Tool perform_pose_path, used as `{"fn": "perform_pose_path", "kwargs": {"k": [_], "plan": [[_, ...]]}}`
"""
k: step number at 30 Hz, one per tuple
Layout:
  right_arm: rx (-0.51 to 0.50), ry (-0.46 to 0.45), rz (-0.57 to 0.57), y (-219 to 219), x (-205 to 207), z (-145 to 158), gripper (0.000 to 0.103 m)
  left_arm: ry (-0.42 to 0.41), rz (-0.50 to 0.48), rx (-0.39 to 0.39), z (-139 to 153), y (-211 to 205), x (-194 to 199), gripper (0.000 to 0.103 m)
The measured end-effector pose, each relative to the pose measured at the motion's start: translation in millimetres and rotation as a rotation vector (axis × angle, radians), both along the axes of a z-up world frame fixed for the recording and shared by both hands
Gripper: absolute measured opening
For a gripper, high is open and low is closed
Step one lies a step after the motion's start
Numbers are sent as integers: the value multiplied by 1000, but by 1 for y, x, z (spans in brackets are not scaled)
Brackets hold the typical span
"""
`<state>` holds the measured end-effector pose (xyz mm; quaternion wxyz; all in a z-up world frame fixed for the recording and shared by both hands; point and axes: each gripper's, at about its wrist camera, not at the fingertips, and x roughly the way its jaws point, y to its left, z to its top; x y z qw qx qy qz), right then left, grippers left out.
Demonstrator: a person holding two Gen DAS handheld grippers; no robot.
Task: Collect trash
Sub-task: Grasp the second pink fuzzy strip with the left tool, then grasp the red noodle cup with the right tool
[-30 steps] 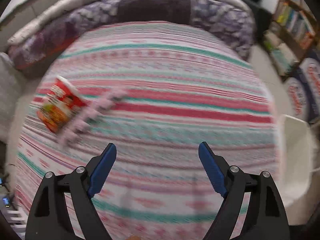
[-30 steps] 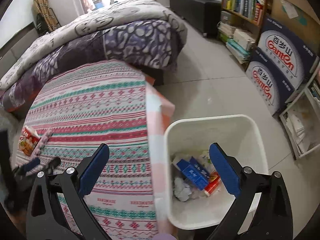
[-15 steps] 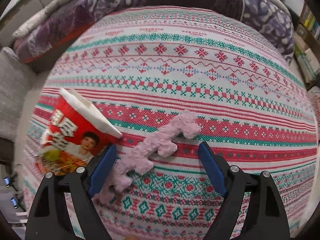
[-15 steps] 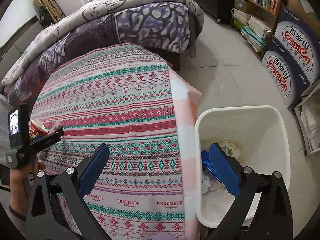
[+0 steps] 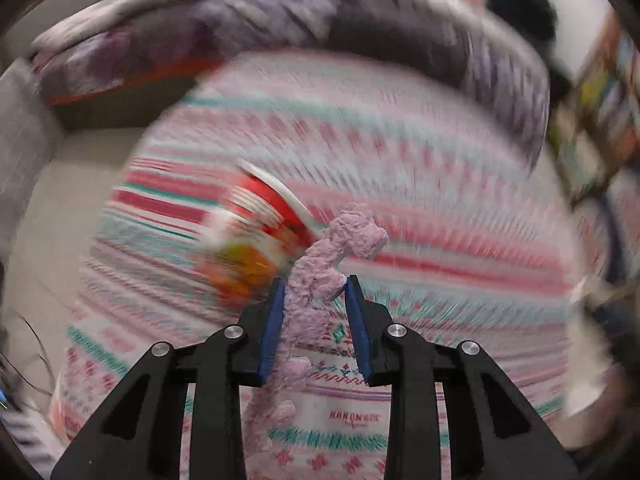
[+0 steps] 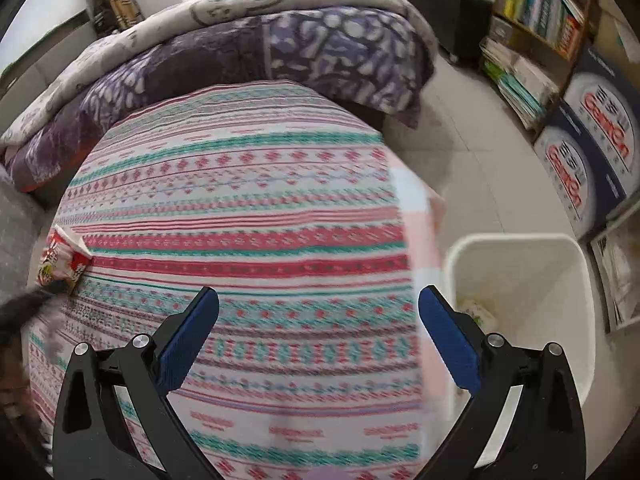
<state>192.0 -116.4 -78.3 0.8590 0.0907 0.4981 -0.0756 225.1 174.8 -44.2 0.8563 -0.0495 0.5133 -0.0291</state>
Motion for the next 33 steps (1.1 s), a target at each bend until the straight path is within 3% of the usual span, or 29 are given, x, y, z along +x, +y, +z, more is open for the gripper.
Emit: {"fn": "perform_pose_path", "kwargs": {"k": [3, 7, 10, 14, 23, 26, 27, 31, 33], "plan": [[83, -9, 49, 41, 16, 1, 96, -118, 141, -105, 52, 48, -27, 31], [208, -9, 156, 124, 46, 10, 96, -198, 305, -161, 79, 92, -54, 31], [242, 12, 184, 173, 62, 11, 96, -211, 372, -160, 80, 108, -55, 31], [258, 85, 183, 229, 85, -7, 96, -197, 404, -89, 72, 122, -53, 31], [260, 173, 116, 261, 116, -50, 96, -180, 432, -100, 66, 146, -57, 32], [291, 192, 132, 259, 117, -59, 79, -172, 438, -98, 64, 149, -58, 32], [282, 178, 135, 258, 116, -59, 66, -169, 440, -99, 63, 150, -59, 32], [275, 136, 179, 253, 108, -46, 40, -164, 448, -98, 61, 154, -63, 32], [261, 101, 204, 247, 100, -33, 39, -171, 447, -100, 63, 154, -65, 32]]}}
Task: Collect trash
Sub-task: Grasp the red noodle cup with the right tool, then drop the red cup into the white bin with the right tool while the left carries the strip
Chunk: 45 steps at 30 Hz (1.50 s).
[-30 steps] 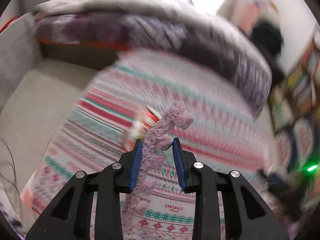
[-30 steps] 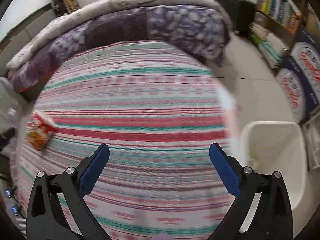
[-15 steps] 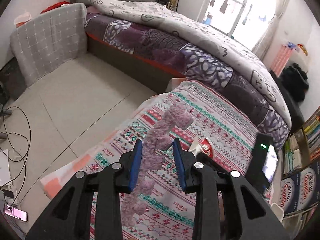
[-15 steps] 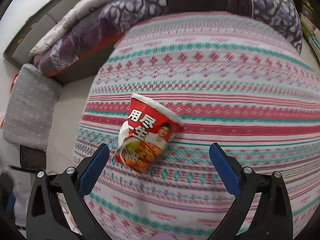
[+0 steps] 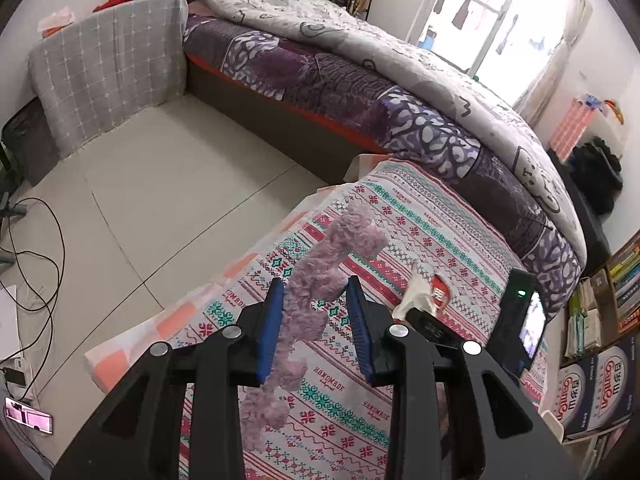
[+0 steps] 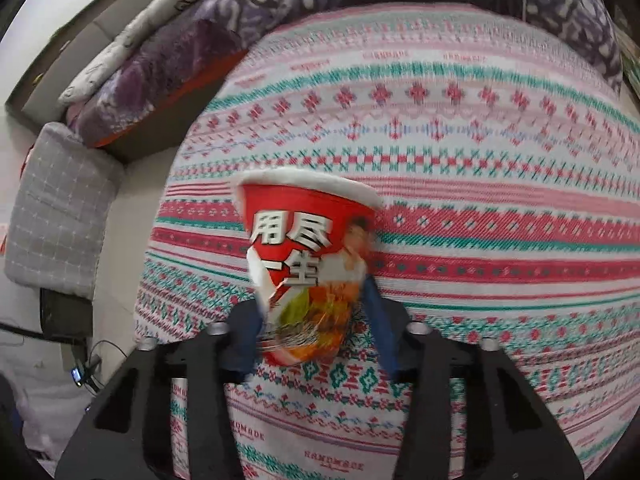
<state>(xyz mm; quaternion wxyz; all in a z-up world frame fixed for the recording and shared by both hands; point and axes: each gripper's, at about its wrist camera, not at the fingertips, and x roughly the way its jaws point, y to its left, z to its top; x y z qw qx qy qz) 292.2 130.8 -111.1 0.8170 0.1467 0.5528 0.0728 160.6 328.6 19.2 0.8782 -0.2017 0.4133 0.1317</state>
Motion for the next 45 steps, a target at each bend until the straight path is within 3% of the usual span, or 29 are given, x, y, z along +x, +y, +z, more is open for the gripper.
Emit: {"fn": "perform_pose_path", "kwargs": {"k": [10, 17, 28, 39, 42, 45], "plan": [[-47, -181, 66, -34, -44, 68, 38, -51, -49, 39, 16, -30, -6, 32], [-60, -243, 67, -79, -81, 97, 38, -71, -87, 37, 23, -55, -11, 32], [-96, -262, -3, -161, -113, 105, 39, -110, -160, 57, 30, -105, -17, 32], [-195, -226, -227, -285, -145, 82, 41, -87, -253, 94, 19, -162, -9, 33], [-122, -145, -309, -323, -147, 71, 41, -88, -280, 112, 17, -180, -7, 33], [-142, -151, -364, -347, -152, 74, 41, -88, -309, 119, 15, -196, -6, 33]]}}
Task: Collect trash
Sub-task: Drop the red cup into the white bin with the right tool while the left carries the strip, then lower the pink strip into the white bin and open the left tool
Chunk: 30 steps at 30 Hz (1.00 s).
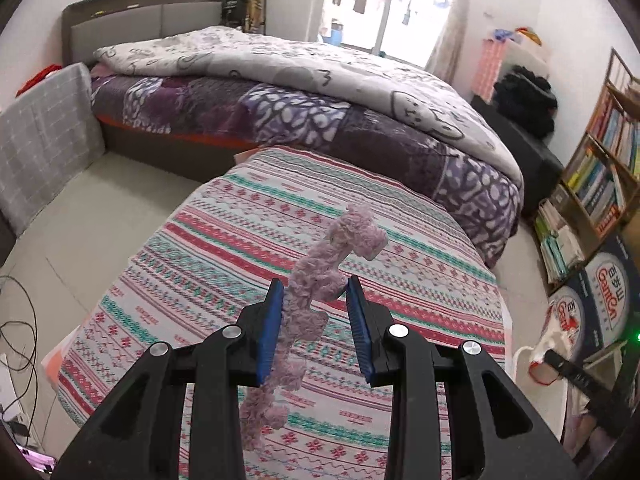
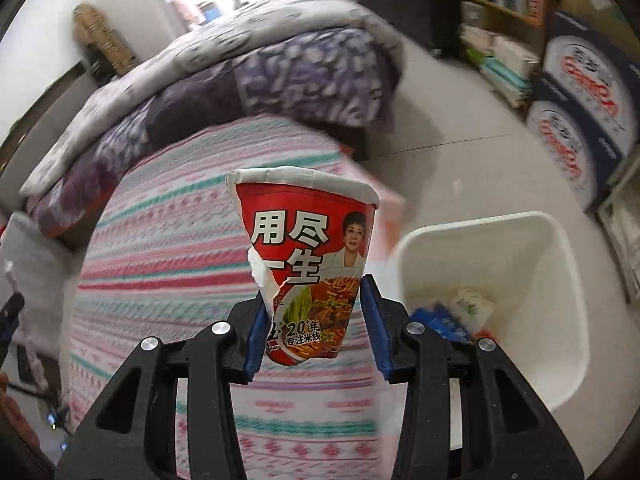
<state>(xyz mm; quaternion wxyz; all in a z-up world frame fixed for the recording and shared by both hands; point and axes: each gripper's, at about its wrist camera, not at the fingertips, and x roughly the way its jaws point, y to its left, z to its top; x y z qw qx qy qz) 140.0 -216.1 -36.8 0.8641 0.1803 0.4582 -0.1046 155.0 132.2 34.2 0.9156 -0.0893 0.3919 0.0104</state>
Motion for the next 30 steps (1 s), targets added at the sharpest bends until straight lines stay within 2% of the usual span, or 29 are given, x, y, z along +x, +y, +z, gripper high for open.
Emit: {"fn": "perform_pose_path", "kwargs": {"k": [11, 14, 16, 23, 27, 30], "plan": [[118, 38, -230, -95, -28, -3, 46, -5, -166, 2, -4, -78, -2, 33], [133, 39, -276, -111, -36, -2, 57, 2, -236, -25, -7, -104, -4, 33], [136, 25, -302, -121, -41, 1, 73, 7, -284, -39, -11, -124, -6, 33], [141, -19, -371, -152, -61, 10, 83, 63, -478, -77, -31, -203, -21, 34], [182, -52, -413, -169, -73, 15, 85, 115, -593, -127, -44, -248, -30, 35], [200, -78, -431, -179, -79, 20, 85, 168, -668, -262, -52, -279, -32, 38]]}}
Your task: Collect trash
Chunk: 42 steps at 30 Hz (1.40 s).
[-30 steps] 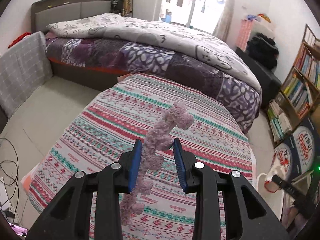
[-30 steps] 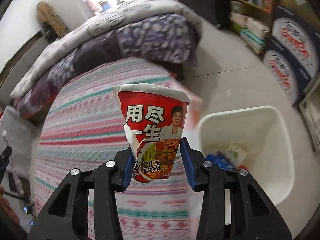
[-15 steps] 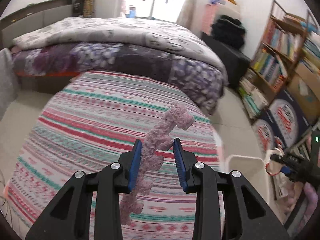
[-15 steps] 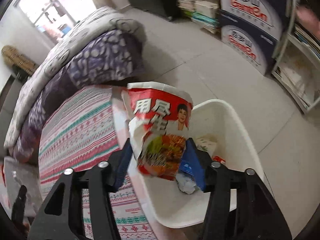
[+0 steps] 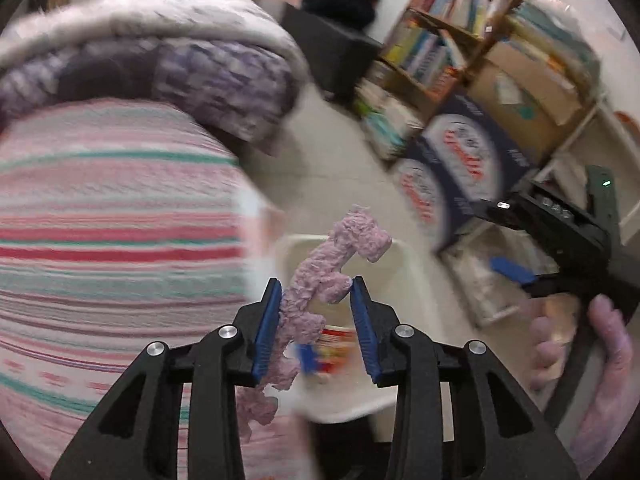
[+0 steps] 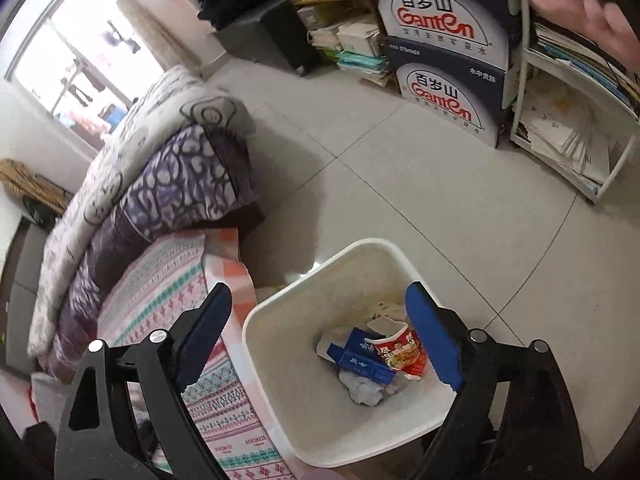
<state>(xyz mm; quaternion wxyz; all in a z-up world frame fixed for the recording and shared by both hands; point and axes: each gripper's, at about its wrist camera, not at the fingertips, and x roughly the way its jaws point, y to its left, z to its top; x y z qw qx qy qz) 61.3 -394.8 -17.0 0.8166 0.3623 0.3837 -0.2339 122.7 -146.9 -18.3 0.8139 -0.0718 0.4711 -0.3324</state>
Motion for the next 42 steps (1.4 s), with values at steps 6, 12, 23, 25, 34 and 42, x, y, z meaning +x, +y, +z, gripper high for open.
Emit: {"fn": "perform_pose_path", "kwargs": {"k": [6, 12, 23, 25, 34, 42], "plan": [[-34, -63, -8, -3, -9, 15, 87, 90, -47, -116, -5, -26, -9, 64], [-143, -90, 54, 26, -6, 29, 95, 44, 51, -42, 6, 14, -20, 73], [-527, -94, 319, 163, -12, 45, 96, -589, 524, 320, 69, 115, -101, 96], [-552, -108, 349, 183, -17, 44, 96, -559, 551, 299, 70, 129, -102, 96], [-612, -167, 356, 218, -21, 19, 96, -405, 655, 319, 47, 163, -81, 96], [-557, -174, 375, 221, -16, 14, 96, -289, 682, 350, 26, 170, -65, 96]]}}
